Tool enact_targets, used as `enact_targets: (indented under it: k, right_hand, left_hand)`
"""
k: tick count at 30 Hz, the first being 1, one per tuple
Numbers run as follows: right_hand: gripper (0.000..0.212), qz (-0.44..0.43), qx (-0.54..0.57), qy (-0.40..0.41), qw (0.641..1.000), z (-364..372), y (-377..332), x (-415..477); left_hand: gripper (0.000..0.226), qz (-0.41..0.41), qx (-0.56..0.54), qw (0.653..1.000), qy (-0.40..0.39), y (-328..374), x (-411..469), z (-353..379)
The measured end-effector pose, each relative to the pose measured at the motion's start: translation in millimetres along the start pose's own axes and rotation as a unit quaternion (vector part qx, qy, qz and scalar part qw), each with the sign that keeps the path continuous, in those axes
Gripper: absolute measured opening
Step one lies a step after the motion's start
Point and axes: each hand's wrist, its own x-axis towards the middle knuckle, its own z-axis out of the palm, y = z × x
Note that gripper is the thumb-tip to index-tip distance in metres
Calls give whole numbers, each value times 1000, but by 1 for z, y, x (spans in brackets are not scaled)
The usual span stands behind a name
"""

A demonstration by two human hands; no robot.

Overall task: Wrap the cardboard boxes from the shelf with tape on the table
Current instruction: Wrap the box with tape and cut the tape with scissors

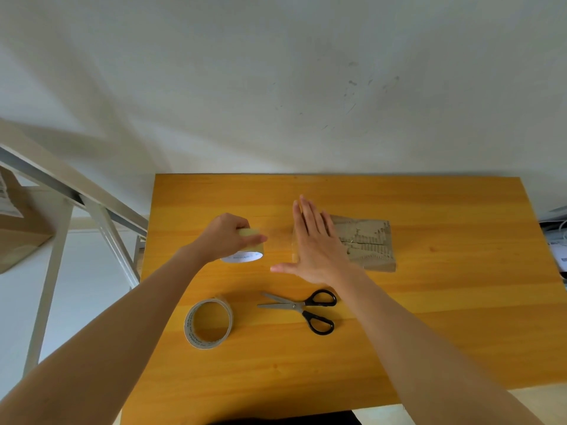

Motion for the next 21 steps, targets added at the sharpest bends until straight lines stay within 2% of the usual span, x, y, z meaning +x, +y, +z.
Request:
enact_targets:
  k: [3,5,8,11,16,18,21]
  right_hand:
    - [141,-3,-26,-15,1000,-3,1,1]
    - [136,3,-44,-13,999,-4,0,2]
    - [126,7,-61,-6,998,-7,-4,0]
    - [123,-2,-60,14,998,-13,-2,-9]
    - [121,-4,13,64,998,-37,8,-24]
    - [121,14,68,71,995,-49,12,-27]
    - [121,4,120,91,989,-61,13,-34]
  left_hand:
    - [59,10,19,1000,-1,4,-3,-2]
    - [61,6,36,999,-7,7,-5,-5]
    - [62,1,144,990,-9,16,-12,-12]
    - [62,23,262,965,-5,33,-23,-22]
    - [64,69,353,931,-57,51,-40,-46]
    - [58,92,370,924,-38,52,-45,-54]
    - [53,133,325,936,16,53,-51,-63]
